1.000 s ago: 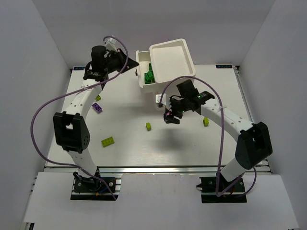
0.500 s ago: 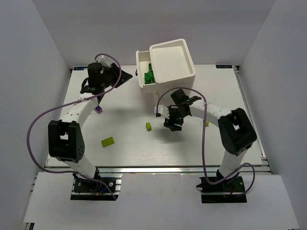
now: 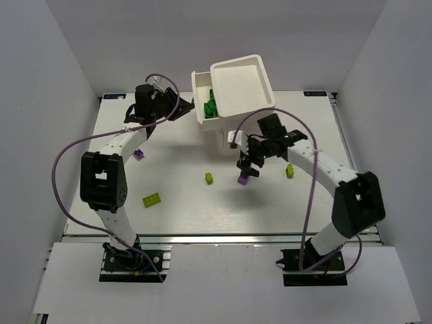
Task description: Sort the legos into containers by color
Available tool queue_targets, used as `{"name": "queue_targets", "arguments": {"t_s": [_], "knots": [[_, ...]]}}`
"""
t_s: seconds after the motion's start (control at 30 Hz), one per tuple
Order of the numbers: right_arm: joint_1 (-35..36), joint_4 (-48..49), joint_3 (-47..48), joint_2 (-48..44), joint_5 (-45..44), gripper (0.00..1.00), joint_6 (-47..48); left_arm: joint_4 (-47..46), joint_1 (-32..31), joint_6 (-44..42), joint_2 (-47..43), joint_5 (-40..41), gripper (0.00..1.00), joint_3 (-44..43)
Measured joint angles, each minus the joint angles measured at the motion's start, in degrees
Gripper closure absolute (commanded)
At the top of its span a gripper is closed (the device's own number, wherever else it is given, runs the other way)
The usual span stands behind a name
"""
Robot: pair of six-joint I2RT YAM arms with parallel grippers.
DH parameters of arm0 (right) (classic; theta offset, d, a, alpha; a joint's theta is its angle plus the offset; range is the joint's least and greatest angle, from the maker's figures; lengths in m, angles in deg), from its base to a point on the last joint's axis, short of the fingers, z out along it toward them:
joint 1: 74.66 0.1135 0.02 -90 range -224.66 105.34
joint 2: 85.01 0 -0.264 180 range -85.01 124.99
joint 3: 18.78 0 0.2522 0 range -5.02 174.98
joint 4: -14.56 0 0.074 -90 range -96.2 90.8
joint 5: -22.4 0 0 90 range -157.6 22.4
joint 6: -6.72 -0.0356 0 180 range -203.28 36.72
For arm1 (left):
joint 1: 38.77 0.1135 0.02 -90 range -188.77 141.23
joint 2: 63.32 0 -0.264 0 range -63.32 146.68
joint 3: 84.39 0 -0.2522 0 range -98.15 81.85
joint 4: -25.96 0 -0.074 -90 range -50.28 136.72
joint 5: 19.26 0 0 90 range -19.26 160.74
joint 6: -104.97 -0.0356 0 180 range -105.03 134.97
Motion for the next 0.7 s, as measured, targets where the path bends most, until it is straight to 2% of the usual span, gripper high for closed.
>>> {"name": "queue_targets", "arguments": {"t_s": [0.23,0.33,0.43,0.57,0.7], "knots": [[-7.1,7.3,-0.1,-16.8,7.9,0.19,-9.7,-0.9,-0.4,0.3,5.4,-1.6,0.56,-4.2],[-8.7,14.3,0.0,-19.5,4.7,0.11,-17.9,-1.2,-0.4,0.6,7.3,-2.1,0.55,-5.3],[-9.8,19.7,1.4,-18.2,-2.4,0.11,-26.3,-1.6,-0.4,1.1,8.6,-2.6,0.55,-5.9],[-12.3,22.0,8.9,-10.9,-10.9,0.11,-36.6,-2.4,-0.6,2.0,9.7,-3.5,0.51,-6.8],[-15.0,23.5,12.8,-5.7,-10.5,0.13,-39.9,-4.4,-0.8,3.0,9.7,-3.7,0.41,-6.9]]}}
